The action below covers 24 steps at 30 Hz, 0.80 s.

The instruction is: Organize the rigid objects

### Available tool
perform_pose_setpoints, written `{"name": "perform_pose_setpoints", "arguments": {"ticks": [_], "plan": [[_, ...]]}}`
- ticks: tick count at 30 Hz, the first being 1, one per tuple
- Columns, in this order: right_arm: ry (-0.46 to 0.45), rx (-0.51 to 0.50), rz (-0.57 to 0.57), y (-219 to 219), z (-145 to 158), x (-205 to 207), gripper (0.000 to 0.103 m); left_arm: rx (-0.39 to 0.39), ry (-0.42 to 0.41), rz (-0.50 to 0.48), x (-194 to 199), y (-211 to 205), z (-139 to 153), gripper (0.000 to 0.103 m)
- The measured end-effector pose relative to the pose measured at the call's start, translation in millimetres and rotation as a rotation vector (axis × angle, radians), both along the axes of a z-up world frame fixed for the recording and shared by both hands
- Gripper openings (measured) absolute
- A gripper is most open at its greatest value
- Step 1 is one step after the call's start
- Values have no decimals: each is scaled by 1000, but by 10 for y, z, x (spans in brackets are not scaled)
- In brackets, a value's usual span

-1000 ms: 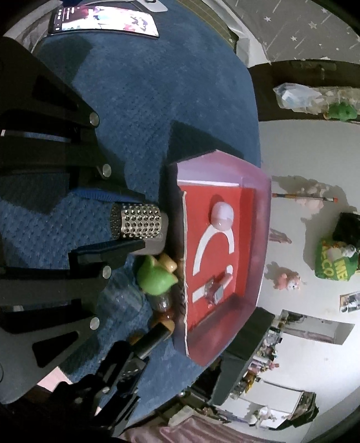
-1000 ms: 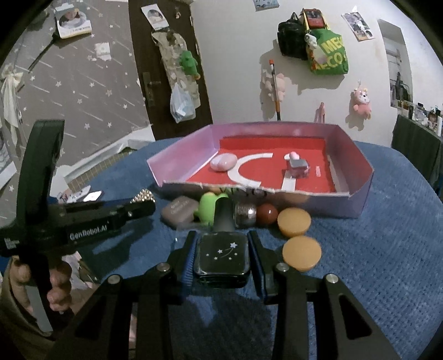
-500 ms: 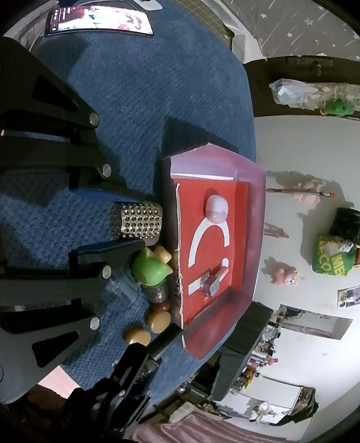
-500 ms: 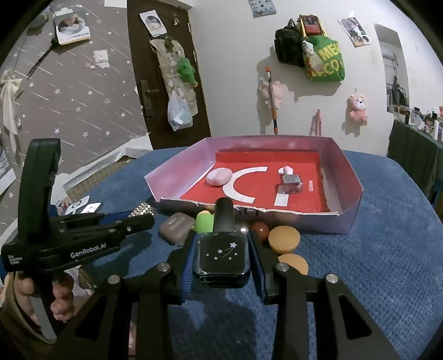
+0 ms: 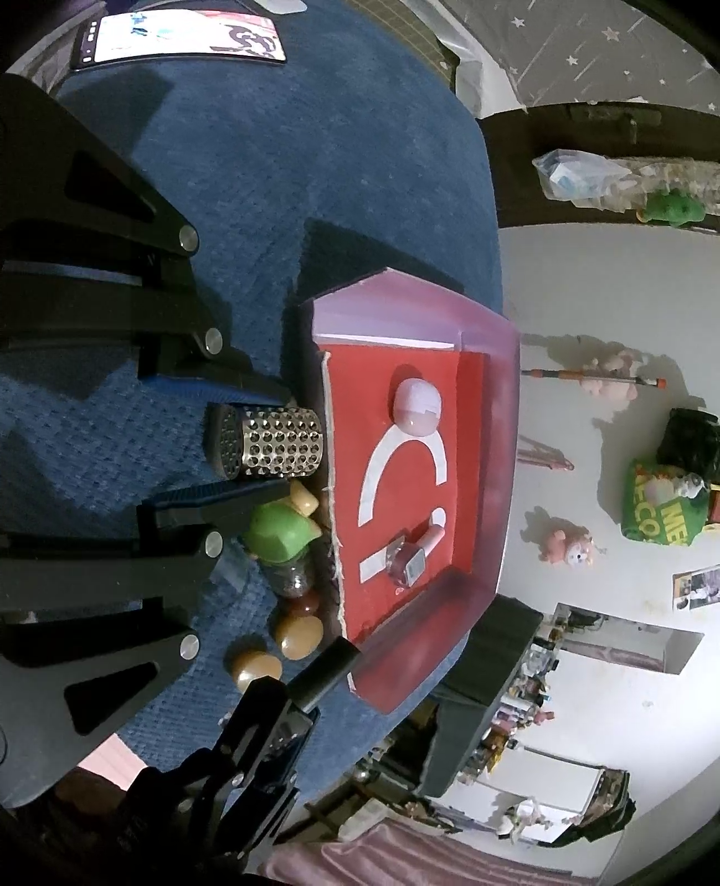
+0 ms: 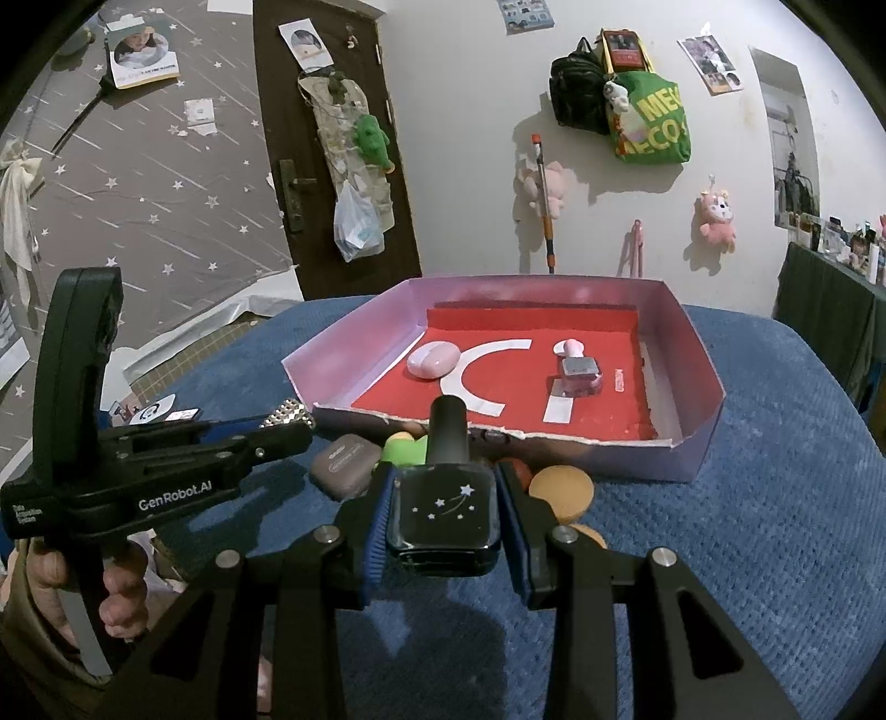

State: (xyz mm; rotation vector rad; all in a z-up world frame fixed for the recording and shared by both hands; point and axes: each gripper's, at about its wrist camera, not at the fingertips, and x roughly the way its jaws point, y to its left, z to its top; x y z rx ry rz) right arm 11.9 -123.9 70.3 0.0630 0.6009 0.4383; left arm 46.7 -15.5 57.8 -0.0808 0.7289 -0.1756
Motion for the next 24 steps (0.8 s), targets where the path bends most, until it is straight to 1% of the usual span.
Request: {"name": "perform_pose_setpoints", "arguments": {"ticks": [17, 24], "plan": [[0, -3, 9, -84, 193, 318, 38, 2, -13, -3, 377, -14, 208, 24], [16, -10, 21, -80, 267, 521, 38, 2, 3, -13, 565, -25, 251, 24]]}}
